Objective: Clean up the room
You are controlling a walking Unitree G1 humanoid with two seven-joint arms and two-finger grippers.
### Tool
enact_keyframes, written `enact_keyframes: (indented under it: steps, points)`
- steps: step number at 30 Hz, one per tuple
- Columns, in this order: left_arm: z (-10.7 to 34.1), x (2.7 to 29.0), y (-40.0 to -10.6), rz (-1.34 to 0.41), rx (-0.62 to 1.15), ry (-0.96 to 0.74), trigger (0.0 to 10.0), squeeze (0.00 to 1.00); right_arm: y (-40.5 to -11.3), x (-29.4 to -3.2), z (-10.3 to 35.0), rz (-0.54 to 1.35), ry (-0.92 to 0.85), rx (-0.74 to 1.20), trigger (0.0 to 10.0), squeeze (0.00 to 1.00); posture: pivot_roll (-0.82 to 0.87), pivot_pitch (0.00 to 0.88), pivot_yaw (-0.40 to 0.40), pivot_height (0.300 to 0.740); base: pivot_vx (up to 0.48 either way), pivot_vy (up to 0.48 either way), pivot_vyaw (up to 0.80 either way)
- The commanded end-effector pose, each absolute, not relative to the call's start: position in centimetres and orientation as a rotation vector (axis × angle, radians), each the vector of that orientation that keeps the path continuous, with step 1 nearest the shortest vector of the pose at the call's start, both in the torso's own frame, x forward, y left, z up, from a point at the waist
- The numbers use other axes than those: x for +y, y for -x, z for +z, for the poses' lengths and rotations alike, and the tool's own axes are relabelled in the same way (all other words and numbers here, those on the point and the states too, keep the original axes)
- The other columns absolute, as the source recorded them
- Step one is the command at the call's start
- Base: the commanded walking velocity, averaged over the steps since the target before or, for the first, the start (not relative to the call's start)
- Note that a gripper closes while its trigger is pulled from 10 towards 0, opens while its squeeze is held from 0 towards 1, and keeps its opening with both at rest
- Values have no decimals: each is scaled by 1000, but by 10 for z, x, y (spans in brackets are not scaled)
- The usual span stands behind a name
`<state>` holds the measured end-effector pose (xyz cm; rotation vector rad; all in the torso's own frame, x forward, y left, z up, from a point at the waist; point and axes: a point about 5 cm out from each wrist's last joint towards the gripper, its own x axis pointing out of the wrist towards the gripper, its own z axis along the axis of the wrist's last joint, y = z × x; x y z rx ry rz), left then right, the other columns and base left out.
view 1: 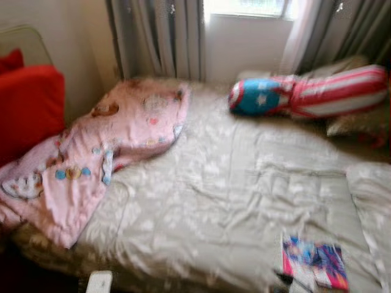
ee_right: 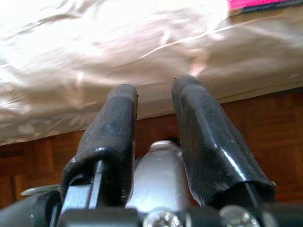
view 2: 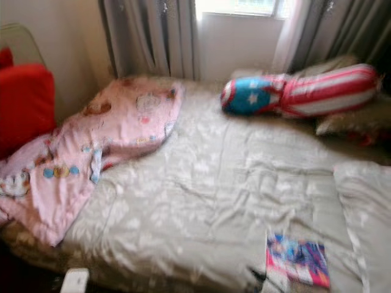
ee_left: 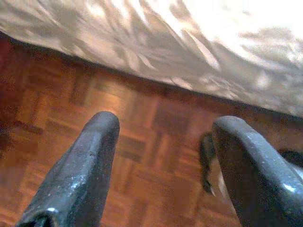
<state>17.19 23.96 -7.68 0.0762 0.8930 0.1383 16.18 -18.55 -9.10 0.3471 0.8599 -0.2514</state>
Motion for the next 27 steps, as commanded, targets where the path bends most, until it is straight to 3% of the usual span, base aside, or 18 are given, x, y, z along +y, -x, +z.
enact_keyframes:
  steps: [1,27]
  points:
    - [-78,231,-175,111,898,-78,10000,0,-158,-194,-92,-281,-342,863,10000,0,-10,0,9,740,0,480,0]
    - [-78,234,-174,126,896,-72,10000,0,-164,-190,-90,-268,-350,853,10000,0,11,0,9,740,0,480,0]
